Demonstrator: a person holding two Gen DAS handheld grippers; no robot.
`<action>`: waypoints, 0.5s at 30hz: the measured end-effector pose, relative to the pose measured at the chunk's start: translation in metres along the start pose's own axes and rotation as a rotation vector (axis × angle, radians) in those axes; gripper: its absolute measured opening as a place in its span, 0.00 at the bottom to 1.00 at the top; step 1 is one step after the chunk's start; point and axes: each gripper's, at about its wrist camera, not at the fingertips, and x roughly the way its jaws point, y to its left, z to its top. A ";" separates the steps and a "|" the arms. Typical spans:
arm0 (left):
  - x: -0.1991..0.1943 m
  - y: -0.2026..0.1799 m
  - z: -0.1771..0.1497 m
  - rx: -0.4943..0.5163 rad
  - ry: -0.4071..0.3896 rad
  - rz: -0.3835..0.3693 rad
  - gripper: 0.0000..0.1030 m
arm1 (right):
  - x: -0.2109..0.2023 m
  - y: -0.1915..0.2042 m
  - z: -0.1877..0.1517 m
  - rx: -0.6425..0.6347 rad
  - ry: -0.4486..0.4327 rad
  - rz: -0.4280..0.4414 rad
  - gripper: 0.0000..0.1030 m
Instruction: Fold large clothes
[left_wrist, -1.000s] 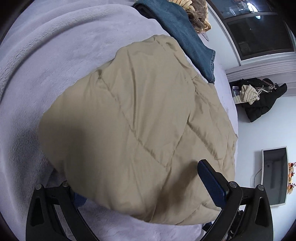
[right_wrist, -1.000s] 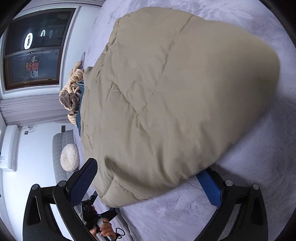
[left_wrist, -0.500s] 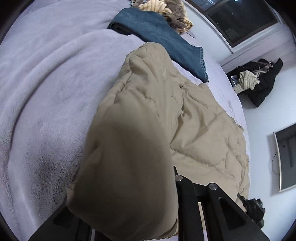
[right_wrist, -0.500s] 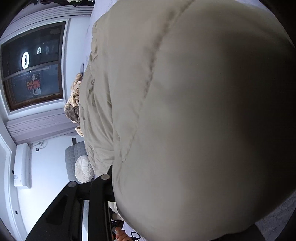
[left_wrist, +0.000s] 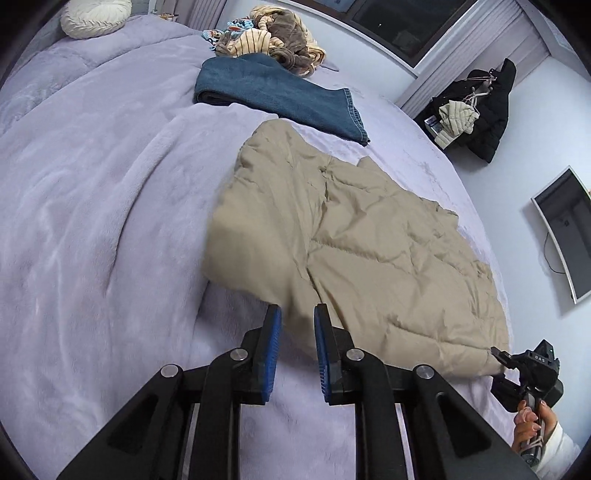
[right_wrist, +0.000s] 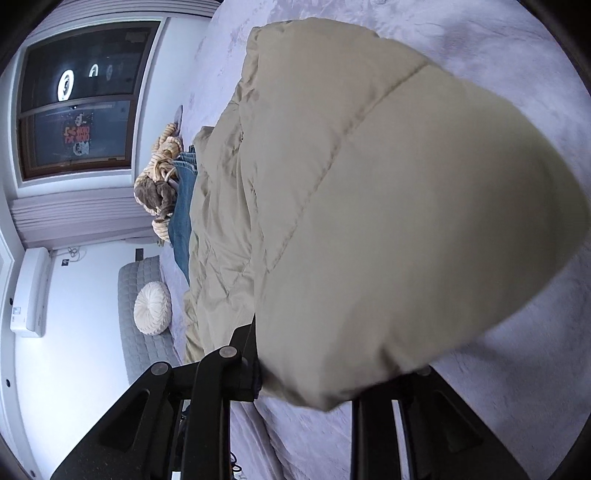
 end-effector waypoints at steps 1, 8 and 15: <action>-0.003 0.002 -0.008 -0.012 0.010 -0.003 0.20 | -0.006 -0.003 -0.005 -0.002 0.002 -0.004 0.21; 0.010 0.034 -0.052 -0.279 0.070 0.022 0.28 | -0.028 -0.029 -0.022 0.053 0.039 0.009 0.20; 0.026 0.050 -0.034 -0.354 -0.006 0.026 1.00 | -0.008 -0.031 -0.011 0.033 0.047 0.056 0.88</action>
